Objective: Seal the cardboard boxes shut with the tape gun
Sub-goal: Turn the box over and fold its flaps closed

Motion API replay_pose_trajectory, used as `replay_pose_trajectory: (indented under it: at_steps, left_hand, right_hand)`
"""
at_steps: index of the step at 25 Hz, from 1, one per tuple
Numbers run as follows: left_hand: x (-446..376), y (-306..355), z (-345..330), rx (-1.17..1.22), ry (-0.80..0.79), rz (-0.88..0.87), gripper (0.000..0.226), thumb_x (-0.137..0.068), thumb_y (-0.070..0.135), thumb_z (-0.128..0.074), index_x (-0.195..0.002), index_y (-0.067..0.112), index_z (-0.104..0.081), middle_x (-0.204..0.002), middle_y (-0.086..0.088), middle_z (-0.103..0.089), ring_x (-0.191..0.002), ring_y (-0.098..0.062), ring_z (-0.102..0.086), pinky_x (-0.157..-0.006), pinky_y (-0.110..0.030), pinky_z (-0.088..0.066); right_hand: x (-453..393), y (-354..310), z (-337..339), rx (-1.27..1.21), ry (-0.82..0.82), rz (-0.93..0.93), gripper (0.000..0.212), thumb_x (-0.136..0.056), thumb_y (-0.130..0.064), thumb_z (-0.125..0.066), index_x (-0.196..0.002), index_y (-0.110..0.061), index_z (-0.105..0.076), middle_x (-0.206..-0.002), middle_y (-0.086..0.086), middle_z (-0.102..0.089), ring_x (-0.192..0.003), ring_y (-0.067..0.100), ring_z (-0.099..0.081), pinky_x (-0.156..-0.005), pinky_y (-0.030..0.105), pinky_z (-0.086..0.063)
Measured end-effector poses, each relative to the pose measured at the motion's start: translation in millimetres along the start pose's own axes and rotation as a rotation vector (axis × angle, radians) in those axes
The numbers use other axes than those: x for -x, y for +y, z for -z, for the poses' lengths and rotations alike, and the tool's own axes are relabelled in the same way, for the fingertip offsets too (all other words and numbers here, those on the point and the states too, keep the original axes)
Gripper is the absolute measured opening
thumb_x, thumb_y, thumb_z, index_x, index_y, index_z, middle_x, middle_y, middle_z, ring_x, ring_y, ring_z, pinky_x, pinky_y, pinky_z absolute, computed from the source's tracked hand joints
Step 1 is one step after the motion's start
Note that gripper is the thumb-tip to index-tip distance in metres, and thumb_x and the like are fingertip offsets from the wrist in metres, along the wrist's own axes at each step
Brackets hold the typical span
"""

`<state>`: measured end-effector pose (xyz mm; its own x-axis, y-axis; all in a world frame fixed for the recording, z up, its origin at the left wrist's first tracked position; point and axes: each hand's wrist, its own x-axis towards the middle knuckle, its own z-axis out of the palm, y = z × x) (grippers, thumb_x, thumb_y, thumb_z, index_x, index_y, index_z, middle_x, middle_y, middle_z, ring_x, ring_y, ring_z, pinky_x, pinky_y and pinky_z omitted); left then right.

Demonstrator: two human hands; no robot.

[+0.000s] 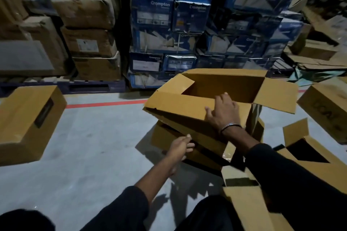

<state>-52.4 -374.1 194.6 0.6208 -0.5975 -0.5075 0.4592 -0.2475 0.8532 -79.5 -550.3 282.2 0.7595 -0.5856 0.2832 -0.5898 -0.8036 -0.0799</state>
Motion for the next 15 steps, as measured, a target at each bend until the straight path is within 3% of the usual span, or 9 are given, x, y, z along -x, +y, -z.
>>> replay_pose_trajectory:
  at_steps: [1, 3, 5, 7, 9, 11, 13, 15]
  left_hand:
    - [-16.0, 10.3, -17.5, 0.108, -0.027, 0.043, 0.042, -0.109, 0.047, -0.047, -0.139, 0.020, -0.058, -0.121, 0.000, -0.073, -0.111, -0.016, -0.068, -0.095, -0.037, -0.050]
    - [-45.0, 29.6, -43.5, 0.353, -0.054, 0.110, 0.053, -0.108, 0.048, -0.049, -0.150, 0.016, -0.047, -0.132, -0.007, -0.068, -0.115, -0.020, -0.068, -0.096, -0.040, -0.052]
    - [-70.2, 47.5, -59.4, 0.577, -0.046, 0.166, 0.057, -0.106, 0.038, -0.057, -0.155, 0.014, -0.040, -0.152, -0.017, -0.051, -0.130, -0.031, -0.060, -0.100, -0.045, -0.052]
    - [-94.6, 54.4, -71.0, 0.691, -0.013, 0.182, 0.048, -0.106, 0.022, -0.060, -0.150, 0.011, -0.043, -0.151, -0.020, -0.049, -0.141, -0.038, -0.048, -0.109, -0.049, -0.049]
    - [-112.3, 46.6, -84.3, 0.631, 0.052, 0.196, 0.039, -0.106, 0.006, -0.056, -0.144, 0.008, -0.047, -0.130, -0.018, -0.059, -0.138, -0.038, -0.051, -0.110, -0.050, -0.050]
    - [-122.3, 30.3, -90.9, 0.598, 0.103, 0.197, 0.048, -0.103, -0.005, -0.053, -0.148, 0.010, -0.043, -0.117, -0.015, -0.062, -0.115, -0.030, -0.063, -0.093, -0.043, -0.061]
    - [-124.2, 20.7, -94.8, 0.596, 0.103, 0.169, 0.058, -0.102, -0.010, -0.048, -0.155, 0.011, -0.037, -0.108, -0.014, -0.063, -0.092, -0.023, -0.064, -0.083, -0.038, -0.062]
    - [-114.2, 28.7, -95.5, 0.623, 0.100, 0.130, 0.043, -0.105, -0.002, -0.046, -0.147, 0.006, -0.047, -0.100, -0.014, -0.069, -0.081, -0.024, -0.068, -0.079, -0.038, -0.063]
  right_hand:
    - [-18.3, 18.4, 5.0, 0.051, -0.027, -0.008, 0.056, -0.098, -0.052, -0.056, -0.140, -0.016, -0.051, -0.152, 0.012, -0.045, -0.148, 0.027, -0.033, -0.121, 0.051, -0.029]
    - [-51.5, 49.4, 11.6, 0.123, -0.229, -0.040, 0.054, -0.099, -0.053, -0.054, -0.136, -0.014, -0.054, -0.151, 0.013, -0.047, -0.146, 0.029, -0.035, -0.121, 0.052, -0.025]
    - [-70.2, 66.2, 15.2, 0.146, -0.466, -0.092, 0.048, -0.098, -0.056, -0.054, -0.124, -0.016, -0.060, -0.139, 0.012, -0.057, -0.131, 0.031, -0.049, -0.115, 0.051, -0.033]
    - [-75.8, 69.4, 16.5, 0.119, -0.551, -0.117, 0.047, -0.096, -0.057, -0.059, -0.120, -0.017, -0.060, -0.131, 0.009, -0.061, -0.122, 0.031, -0.055, -0.108, 0.048, -0.036]
    - [-74.4, 67.6, 18.1, 0.057, -0.528, -0.158, 0.046, -0.091, -0.053, -0.069, -0.117, -0.016, -0.057, -0.120, 0.009, -0.060, -0.117, 0.031, -0.056, -0.106, 0.047, -0.039]
    - [-70.2, 59.3, 28.0, -0.021, -0.509, -0.217, 0.043, -0.086, -0.046, -0.078, -0.104, -0.018, -0.052, -0.104, 0.006, -0.058, -0.099, 0.029, -0.058, -0.096, 0.045, -0.048]
    - [-63.4, 43.2, 42.9, 0.012, -0.386, -0.209, 0.036, -0.086, -0.039, -0.080, -0.090, -0.019, -0.050, -0.091, 0.005, -0.060, -0.080, 0.025, -0.056, -0.081, 0.041, -0.052]
    - [-54.9, 18.2, 61.7, 0.131, -0.214, -0.137, 0.027, -0.092, -0.030, -0.073, -0.083, -0.021, -0.050, -0.082, 0.003, -0.060, -0.073, 0.025, -0.052, -0.081, 0.039, -0.047]
